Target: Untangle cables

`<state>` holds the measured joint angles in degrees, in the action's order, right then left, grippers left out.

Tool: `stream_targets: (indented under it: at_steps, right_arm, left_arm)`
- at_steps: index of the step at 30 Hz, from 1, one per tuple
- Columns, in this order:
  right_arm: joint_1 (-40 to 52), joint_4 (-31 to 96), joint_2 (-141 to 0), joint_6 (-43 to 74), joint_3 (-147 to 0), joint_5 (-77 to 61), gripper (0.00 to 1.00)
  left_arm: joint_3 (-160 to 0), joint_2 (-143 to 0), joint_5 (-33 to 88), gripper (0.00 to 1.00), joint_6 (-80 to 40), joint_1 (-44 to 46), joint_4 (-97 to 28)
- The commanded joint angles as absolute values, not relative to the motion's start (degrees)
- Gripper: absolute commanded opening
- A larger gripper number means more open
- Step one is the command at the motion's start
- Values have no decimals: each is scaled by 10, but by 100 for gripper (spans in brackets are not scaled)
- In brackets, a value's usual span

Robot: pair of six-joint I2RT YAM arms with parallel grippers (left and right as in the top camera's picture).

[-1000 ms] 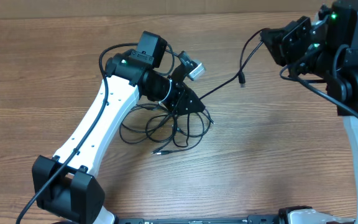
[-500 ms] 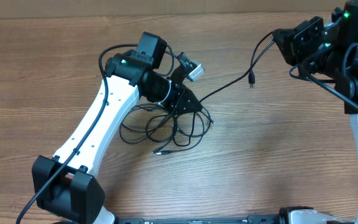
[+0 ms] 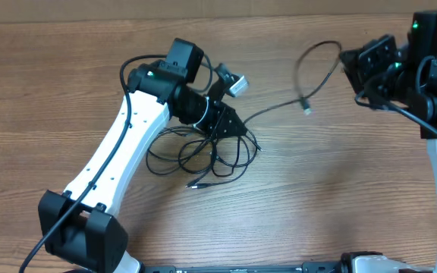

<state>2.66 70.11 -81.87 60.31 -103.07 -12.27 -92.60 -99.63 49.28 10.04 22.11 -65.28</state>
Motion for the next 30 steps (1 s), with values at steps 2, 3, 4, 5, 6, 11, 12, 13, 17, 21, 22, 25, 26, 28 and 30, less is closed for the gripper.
stream_targets:
  at_steps: [2, 3, 4, 5, 6, 11, 12, 13, 17, 21, 22, 25, 26, 28, 30]
  right_arm:
    - [25, 747, -812, 595, -1038, -15, 66]
    - [25, 757, -812, 590, -1037, -3, 76]
    - [25, 763, -812, 576, -1035, 7, 86]
    - [25, 767, -812, 564, -1033, 12, 92]
    - [25, 769, -812, 550, -1030, 15, 98]
    - [25, 787, -814, 509, -1023, 15, 100]
    - [25, 792, -815, 507, -1023, 15, 100]
    - [25, 797, -816, 507, -1023, 15, 100]
    - [25, 817, -822, 507, -1023, 14, 100]
    - [25, 842, -831, 503, -1023, 14, 100]
    - [25, 846, -833, 493, -1023, 12, 100]
    - [25, 850, -840, 439, -1023, -11, 100]
    - [25, 851, -844, 423, -1023, -24, 100]
    - [25, 851, -850, 399, -1023, -49, 100]
    - [25, 856, -857, 386, -1023, -69, 100]
  left_arm:
    - [-1043, -983, 505, 4, 32, 222, -662]
    - [-1073, -983, 507, 4, 11, 222, -662]
    - [-1103, -983, 511, 4, -10, 223, -661]
    - [-1129, -983, 513, 4, -29, 225, -659]
    - [-1159, -983, 514, 4, -48, 227, -657]
    - [-1287, -983, 523, 4, -130, 245, -622]
    - [-1308, -983, 525, 4, -154, 249, -606]
    - [-1324, -983, 526, 4, -178, 252, -592]
    - [-1365, -983, 526, 4, -288, 256, -516]
    - [-1367, -984, 521, 4, -365, 255, -425]
    - [-1367, -984, 517, 4, -376, 255, -411]
    - [-1367, -985, 498, 4, -442, 255, -363]
    - [-1368, -985, 488, 4, -478, 255, -342]
    - [-1368, -985, 477, 4, -529, 255, -286]
    - [-1368, -985, 476, 4, -562, 255, -206]
